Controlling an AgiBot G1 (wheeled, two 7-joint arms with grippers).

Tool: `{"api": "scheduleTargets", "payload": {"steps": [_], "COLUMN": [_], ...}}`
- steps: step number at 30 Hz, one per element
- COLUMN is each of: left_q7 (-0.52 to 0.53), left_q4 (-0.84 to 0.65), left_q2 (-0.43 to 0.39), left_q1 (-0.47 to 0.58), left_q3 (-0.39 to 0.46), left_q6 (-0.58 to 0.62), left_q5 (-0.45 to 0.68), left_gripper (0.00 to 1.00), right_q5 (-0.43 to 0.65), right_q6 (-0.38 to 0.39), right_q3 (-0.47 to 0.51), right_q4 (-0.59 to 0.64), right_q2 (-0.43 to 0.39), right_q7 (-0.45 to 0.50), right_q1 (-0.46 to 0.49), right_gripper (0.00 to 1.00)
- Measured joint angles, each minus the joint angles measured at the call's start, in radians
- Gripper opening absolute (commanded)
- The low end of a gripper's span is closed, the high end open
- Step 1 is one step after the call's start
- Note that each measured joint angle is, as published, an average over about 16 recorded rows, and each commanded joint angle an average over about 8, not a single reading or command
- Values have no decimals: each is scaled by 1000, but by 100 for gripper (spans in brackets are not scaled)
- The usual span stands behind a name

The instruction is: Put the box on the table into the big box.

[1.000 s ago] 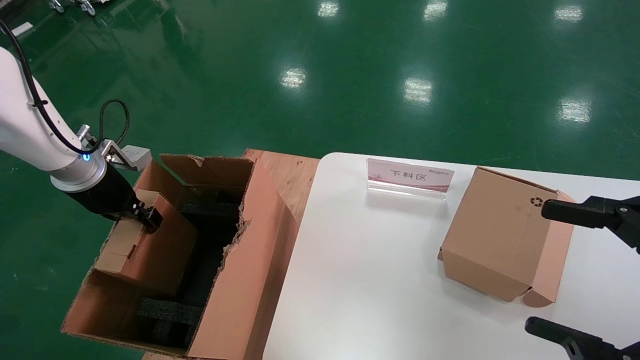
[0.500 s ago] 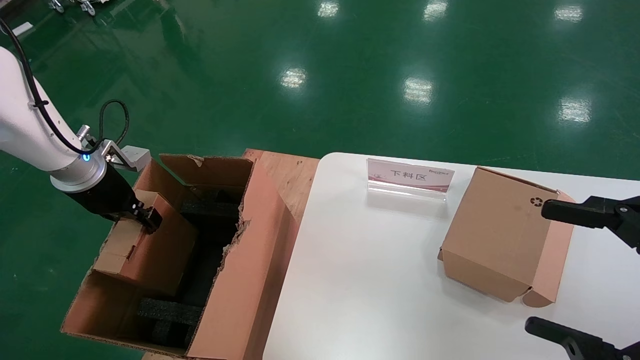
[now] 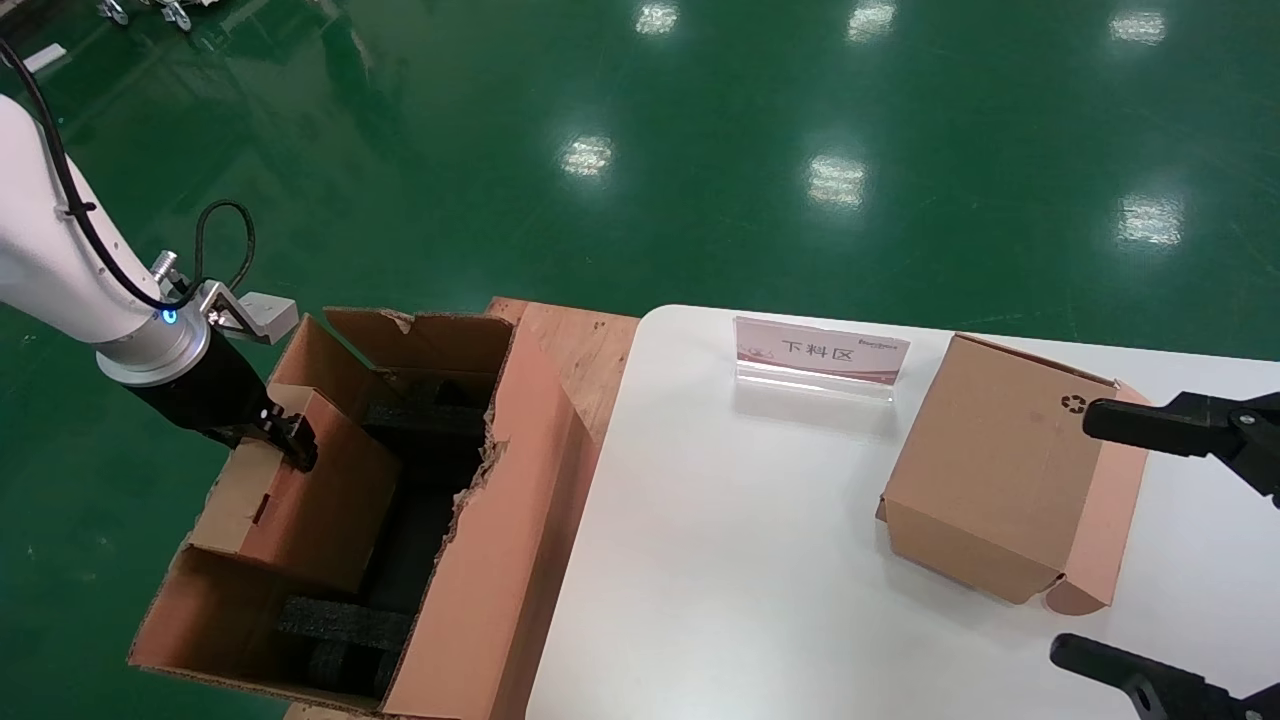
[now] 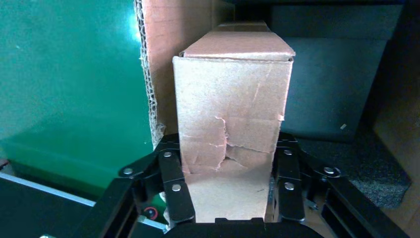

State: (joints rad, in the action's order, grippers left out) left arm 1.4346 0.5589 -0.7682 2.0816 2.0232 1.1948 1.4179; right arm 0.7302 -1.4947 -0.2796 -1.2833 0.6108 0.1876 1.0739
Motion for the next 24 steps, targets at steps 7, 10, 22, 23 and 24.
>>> {"api": "scheduleTargets", "payload": {"steps": [7, 10, 22, 23, 24], "left_q7": [0, 0, -2, -3, -5], "left_q4": [0, 0, 1, 1, 1], "left_q2": [0, 0, 0, 0, 0], "left_q1": [0, 0, 3, 4, 5], "left_q3": [0, 0, -7, -10, -13], "left_q6": [0, 0, -1, -2, -2], "left_q5": [0, 0, -5, -7, -8], "left_gripper": [100, 100, 100, 100, 100], "right_q5": [0, 0, 0, 0, 0], "right_q6": [0, 0, 0, 0, 0], "right_q3": [0, 0, 0, 0, 0], "right_q4": [0, 0, 0, 0, 0], "right_q2": [0, 0, 0, 0, 0], "right_q7": [0, 0, 0, 0, 0], "right_q1": [0, 0, 0, 0, 0], "right_gripper": [100, 100, 100, 100, 100]}}
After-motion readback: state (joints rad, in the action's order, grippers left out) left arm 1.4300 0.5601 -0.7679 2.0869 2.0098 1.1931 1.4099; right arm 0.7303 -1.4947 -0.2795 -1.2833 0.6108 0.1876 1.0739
